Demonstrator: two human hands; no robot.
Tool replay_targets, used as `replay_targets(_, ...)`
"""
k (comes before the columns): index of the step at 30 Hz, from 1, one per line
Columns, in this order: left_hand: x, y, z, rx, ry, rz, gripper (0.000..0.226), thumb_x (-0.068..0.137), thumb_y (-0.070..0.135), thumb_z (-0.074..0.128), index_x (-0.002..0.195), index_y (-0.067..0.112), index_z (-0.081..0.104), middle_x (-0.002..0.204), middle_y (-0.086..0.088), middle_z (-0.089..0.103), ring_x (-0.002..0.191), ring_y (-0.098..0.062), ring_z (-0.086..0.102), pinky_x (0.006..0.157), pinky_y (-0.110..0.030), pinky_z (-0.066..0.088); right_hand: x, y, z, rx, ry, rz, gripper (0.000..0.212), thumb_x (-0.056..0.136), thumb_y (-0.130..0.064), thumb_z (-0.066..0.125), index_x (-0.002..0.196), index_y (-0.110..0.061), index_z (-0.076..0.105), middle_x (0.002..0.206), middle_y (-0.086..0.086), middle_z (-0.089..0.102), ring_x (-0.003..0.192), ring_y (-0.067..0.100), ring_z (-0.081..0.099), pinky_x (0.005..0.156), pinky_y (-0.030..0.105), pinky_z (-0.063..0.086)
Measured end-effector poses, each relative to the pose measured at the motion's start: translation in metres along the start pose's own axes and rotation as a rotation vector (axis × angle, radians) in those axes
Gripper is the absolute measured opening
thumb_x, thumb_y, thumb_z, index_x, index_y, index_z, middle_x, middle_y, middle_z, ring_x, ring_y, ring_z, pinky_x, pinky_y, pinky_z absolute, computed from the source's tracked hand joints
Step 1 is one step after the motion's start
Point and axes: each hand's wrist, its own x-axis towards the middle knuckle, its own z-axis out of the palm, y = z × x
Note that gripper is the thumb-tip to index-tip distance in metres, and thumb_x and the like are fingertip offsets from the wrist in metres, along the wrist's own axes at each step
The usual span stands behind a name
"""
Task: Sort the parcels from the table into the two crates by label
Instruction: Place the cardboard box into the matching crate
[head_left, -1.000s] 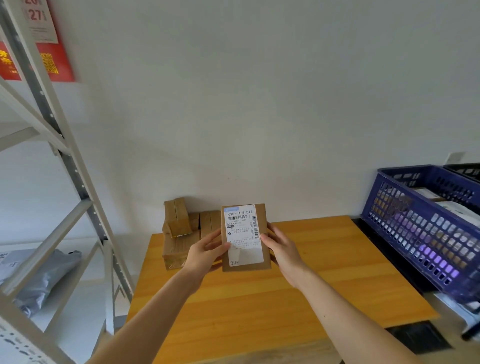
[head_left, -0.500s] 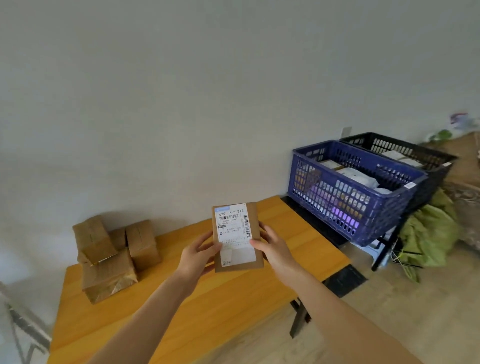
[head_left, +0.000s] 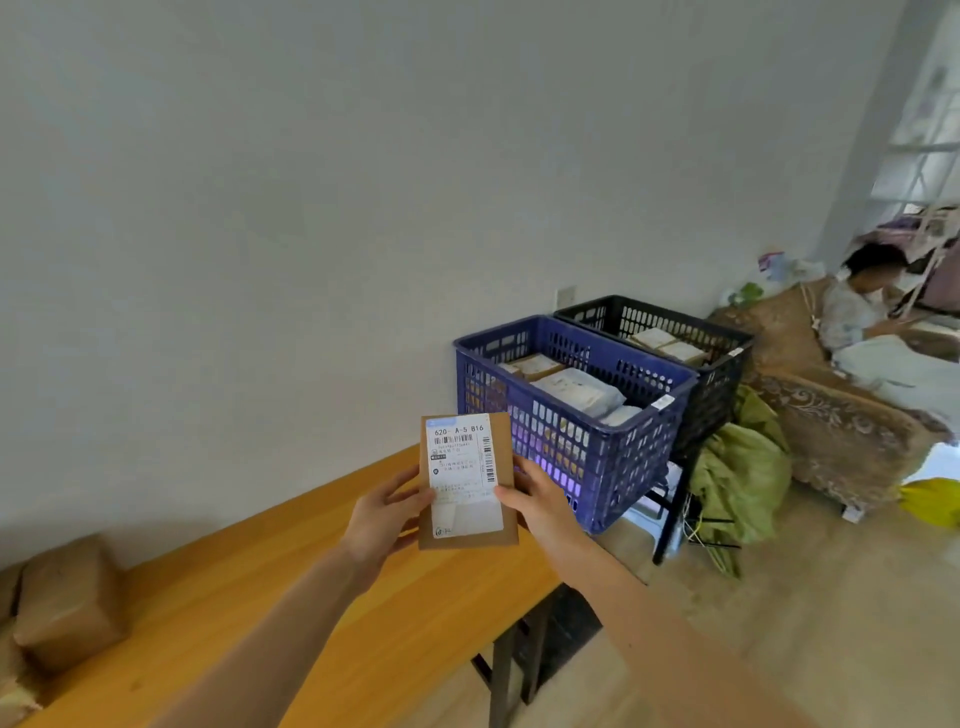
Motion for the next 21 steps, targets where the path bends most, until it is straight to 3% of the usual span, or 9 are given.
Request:
replay_targets(5,0.027,0.024,0.075,0.006,0.000,0.045,0.044,0.092,0.020,0.063,0.133,0.028,0.050,0.116,-0.001,0.067,0.105,-0.024,0.065,0.096,-0.046,0.051,0.018,-0.022,-0.079,0.045,-0.034,-0.042,0.029,0.099,-0.015,0.051,0.114,-0.040,0.053,0.108,-0.018,0.064,0.092,-0.008,0.060,0.068,0.012,0.049)
replay_targets(13,0.087,0.052,0.197,0.036,-0.036,0.078,0.039,0.092,0.022,0.063,0.129,0.029,0.053,0.116,-0.002,0.066,0.106,-0.024,0.063,0.094,-0.043,0.052,0.056,-0.033,-0.203,0.073,0.046,-0.080,0.033,0.100,-0.014,0.046,0.105,-0.045,0.052,0.103,-0.024,0.061,0.095,-0.003,0.059,0.074,0.019,0.050)
replay_targets(17,0.132,0.062,0.244,0.046,-0.091,0.095,0.041,0.092,0.020,0.064,0.130,0.028,0.055,0.115,-0.003,0.067,0.103,-0.024,0.065,0.090,-0.040,0.054,0.082,-0.033,-0.254,0.093,0.119,-0.111,0.030,0.101,-0.014,0.046,0.120,-0.037,0.050,0.112,-0.017,0.061,0.100,0.000,0.059,0.075,0.022,0.050)
replay_targets(21,0.180,0.069,0.293,0.021,-0.141,0.125,0.035,0.094,0.017,0.061,0.124,0.033,0.055,0.113,0.000,0.068,0.099,-0.022,0.066,0.081,-0.032,0.054,0.122,-0.030,-0.305,0.121,0.172,-0.118,0.030,0.099,-0.014,0.050,0.122,-0.033,0.051,0.120,-0.009,0.062,0.110,0.011,0.060,0.088,0.030,0.051)
